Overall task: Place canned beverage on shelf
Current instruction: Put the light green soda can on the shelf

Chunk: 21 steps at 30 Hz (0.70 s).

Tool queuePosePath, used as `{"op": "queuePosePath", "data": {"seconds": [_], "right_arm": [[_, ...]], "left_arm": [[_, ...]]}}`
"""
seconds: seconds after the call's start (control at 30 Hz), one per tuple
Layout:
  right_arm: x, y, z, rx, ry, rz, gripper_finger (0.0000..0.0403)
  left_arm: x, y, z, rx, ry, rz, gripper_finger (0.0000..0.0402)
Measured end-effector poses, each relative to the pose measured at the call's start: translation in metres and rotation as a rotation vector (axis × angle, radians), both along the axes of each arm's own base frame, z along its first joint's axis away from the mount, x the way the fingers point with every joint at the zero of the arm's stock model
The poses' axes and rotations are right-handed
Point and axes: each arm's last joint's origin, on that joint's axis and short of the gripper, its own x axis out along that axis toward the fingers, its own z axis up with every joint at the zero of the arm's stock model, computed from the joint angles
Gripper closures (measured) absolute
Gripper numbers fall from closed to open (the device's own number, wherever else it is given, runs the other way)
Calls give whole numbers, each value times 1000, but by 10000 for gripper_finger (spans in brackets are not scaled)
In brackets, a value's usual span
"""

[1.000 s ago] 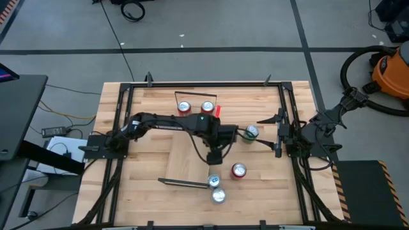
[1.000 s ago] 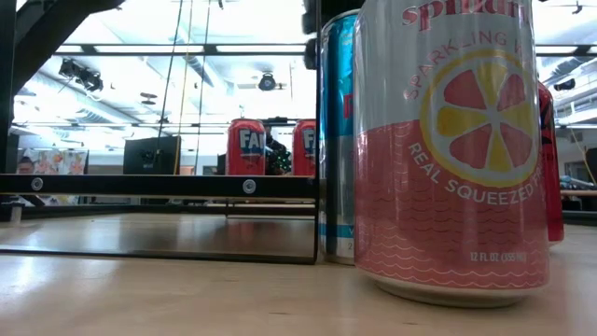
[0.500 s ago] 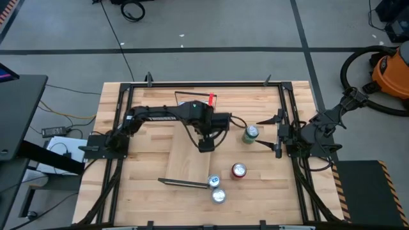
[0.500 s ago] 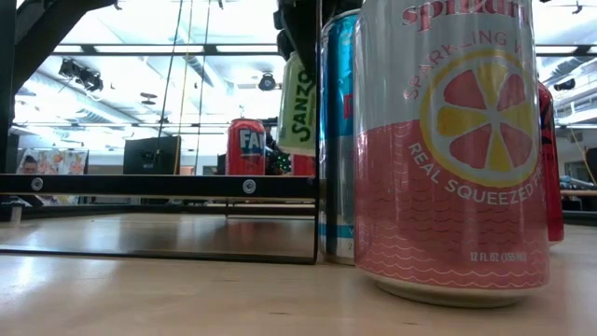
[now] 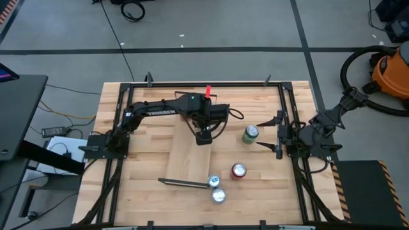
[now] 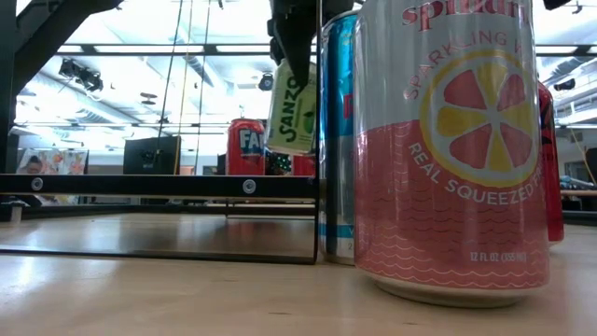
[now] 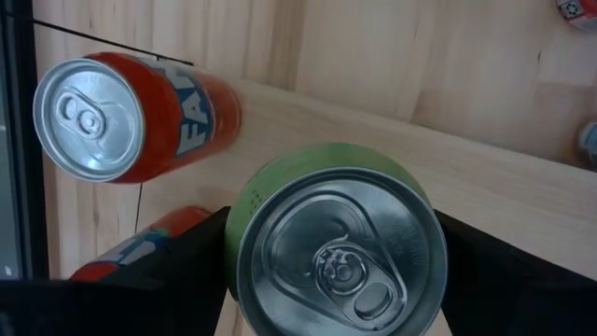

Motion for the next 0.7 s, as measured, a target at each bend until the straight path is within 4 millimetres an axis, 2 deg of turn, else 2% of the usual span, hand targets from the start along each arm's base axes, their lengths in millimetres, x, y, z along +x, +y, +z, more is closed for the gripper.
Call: {"op": "queuePosePath", "data": {"seconds": [0.2, 0.37, 0.43, 0.6, 0.7], "right_arm": [[-3, 2, -3, 13, 15, -10, 69], [-4, 3, -2, 19, 9, -7, 69], [-4, 3, -2, 16, 6, -13, 69], [-4, 4, -1, 16, -12, -21, 69], [-3, 4, 1, 19, -27, -20, 69]], "left_arm": [[0, -1, -1, 0, 0, -1, 101], [-1, -6, -25, -1, 46, -15, 101], [-9, -8, -27, -3, 52, -17, 101], [-38, -7, -9, -5, -123, 36, 101], [-61, -1, -6, -7, -191, 84, 101]]}}
